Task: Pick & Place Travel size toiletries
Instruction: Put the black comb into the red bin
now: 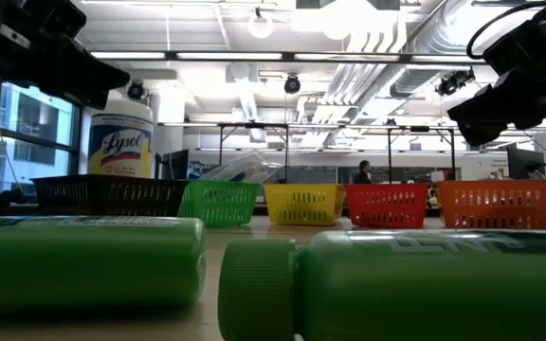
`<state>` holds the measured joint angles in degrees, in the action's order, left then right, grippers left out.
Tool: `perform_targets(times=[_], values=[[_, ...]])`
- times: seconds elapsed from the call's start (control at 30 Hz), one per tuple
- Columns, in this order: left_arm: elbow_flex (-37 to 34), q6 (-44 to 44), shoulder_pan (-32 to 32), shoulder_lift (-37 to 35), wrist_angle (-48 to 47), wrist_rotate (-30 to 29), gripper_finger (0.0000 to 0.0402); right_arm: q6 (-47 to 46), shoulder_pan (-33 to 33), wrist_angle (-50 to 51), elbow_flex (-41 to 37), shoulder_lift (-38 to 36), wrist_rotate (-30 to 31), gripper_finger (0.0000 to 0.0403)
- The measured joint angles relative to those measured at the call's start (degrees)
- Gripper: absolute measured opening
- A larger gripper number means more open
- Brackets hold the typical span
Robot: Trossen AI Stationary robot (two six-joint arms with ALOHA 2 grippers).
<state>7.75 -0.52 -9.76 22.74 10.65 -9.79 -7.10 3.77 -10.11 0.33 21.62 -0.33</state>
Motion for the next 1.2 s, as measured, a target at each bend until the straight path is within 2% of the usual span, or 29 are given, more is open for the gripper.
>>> perform_targets(times=[0.33,1.2], values=[[0.04,-1.17,0.00,0.01,-3.59,0.23,0.0000,-0.08,-0.01,-0.01,-0.01,1.35,0.43,0.0007],[0.04,-2.98,0.00,0.02,-4.81,0.12,0.0000,-0.61,-0.01,-2.16,0.00,1.36,0.40,0.0007]])
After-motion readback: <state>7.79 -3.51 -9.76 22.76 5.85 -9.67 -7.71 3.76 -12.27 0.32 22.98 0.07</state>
